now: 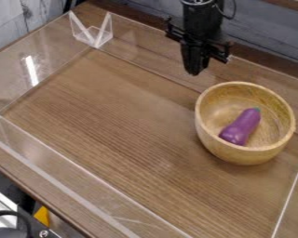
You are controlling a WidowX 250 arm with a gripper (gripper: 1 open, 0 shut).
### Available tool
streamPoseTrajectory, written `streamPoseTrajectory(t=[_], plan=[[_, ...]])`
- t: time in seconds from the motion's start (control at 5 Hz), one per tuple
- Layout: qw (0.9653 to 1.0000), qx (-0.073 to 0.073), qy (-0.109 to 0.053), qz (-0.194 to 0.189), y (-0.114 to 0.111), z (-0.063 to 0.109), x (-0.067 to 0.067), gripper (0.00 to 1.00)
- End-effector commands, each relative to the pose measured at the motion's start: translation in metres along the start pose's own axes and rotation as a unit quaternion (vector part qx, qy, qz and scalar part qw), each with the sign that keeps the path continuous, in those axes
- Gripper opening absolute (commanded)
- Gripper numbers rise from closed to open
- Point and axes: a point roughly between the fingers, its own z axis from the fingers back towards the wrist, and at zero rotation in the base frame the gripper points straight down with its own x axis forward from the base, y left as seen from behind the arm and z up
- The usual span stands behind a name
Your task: Put the purple eggplant in the brown bowl
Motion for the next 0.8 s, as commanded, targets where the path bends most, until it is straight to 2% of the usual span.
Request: streamPoseTrajectory(t=[0.0, 0.2, 0.6], plan=[[0.9993, 0.005, -0.029, -0.023, -0.001, 0.013, 0.012, 0.00], [0.9988, 0.003, -0.027, -0.041, -0.004, 0.010, 0.013, 0.00], [0.9991, 0.005, -0.027, -0.033, 0.034, 0.002, 0.018, 0.00]])
